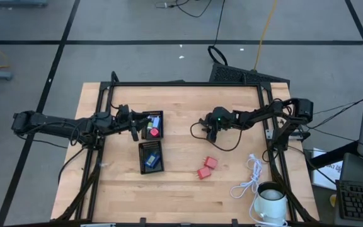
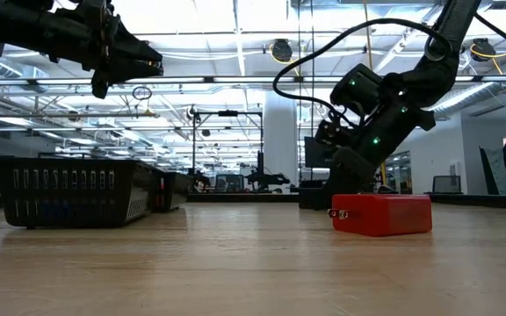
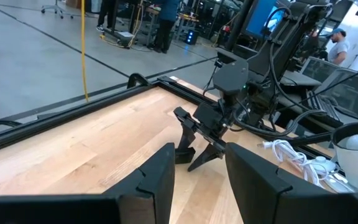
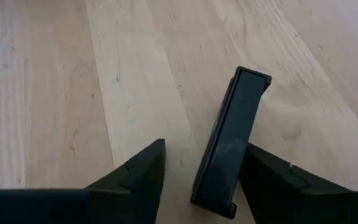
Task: Pick & Place Office items
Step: Put the black timer into the bottom black bin
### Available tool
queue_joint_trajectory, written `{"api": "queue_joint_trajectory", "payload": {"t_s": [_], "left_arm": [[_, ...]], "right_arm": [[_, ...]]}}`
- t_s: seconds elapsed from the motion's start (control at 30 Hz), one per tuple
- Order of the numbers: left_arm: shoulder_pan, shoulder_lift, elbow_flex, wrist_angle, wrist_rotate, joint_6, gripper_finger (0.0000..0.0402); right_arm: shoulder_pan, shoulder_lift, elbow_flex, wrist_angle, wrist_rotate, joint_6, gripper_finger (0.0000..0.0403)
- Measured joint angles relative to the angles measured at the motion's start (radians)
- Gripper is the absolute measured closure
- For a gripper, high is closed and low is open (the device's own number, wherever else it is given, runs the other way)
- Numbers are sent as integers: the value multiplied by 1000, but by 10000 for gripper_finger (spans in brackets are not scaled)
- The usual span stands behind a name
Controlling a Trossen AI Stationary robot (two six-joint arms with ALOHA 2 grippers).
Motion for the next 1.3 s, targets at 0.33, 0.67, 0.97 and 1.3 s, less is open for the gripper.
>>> {"api": "queue_joint_trajectory", "payload": {"t_s": [0.33,0.67,0.97,1.3], "left_arm": [[0,0,0,5,0,-1,256],[0,29,0,-2,-10,-26,256],[0,138,0,59,-26,-38,256],[1,356,0,370,-23,-109,194]], "right_arm": [[-7,0,-1,0,-5,-38,329],[-3,-96,-6,-27,8,-108,356],[51,-249,-4,-17,1,-111,354],[98,-295,-3,72,-159,-108,354]]}}
